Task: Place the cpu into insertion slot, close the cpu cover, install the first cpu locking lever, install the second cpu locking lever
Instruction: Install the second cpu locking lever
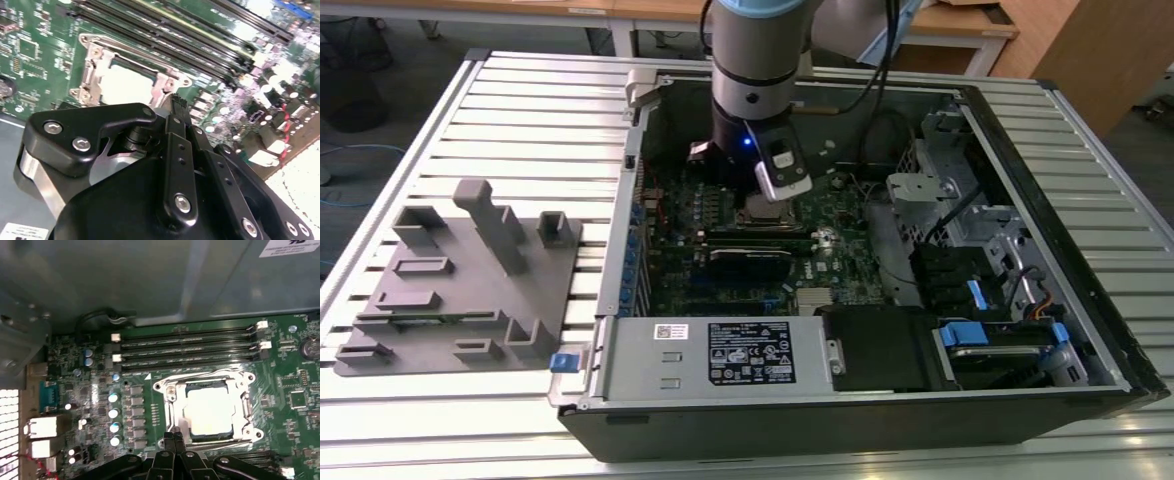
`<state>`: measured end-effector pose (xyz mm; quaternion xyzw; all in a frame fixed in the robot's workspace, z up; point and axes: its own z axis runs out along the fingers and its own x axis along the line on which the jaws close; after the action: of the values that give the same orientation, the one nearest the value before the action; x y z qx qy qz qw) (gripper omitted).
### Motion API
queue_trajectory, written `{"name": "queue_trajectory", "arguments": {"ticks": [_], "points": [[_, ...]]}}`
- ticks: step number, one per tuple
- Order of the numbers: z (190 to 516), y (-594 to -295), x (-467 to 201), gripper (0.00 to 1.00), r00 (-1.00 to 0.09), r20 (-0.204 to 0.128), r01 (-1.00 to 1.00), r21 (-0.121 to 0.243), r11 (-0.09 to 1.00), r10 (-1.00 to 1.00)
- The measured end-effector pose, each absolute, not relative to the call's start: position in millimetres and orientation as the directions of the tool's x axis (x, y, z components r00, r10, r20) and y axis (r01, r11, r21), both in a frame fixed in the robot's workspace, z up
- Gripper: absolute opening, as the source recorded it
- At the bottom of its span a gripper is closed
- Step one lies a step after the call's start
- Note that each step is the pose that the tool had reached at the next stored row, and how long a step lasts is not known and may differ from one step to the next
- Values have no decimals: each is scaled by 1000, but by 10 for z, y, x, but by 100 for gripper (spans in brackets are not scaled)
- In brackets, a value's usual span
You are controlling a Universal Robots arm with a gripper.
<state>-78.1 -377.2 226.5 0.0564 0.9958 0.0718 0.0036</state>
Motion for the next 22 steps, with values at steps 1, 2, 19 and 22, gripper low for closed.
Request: {"name": "queue_trajectory", "arguments": {"ticks": [1, 2, 19, 22], "points": [[2264, -3761, -757, 11, -994, 1, 112, 141, 984, 113], [2264, -3750, -734, 11, -994, 1, 112, 139, 984, 113], [2258, -3578, -412, 11, -994, -5, 113, 90, 990, 114], [2259, -3579, -412, 11, -994, -5, 112, 89, 990, 113]]}}
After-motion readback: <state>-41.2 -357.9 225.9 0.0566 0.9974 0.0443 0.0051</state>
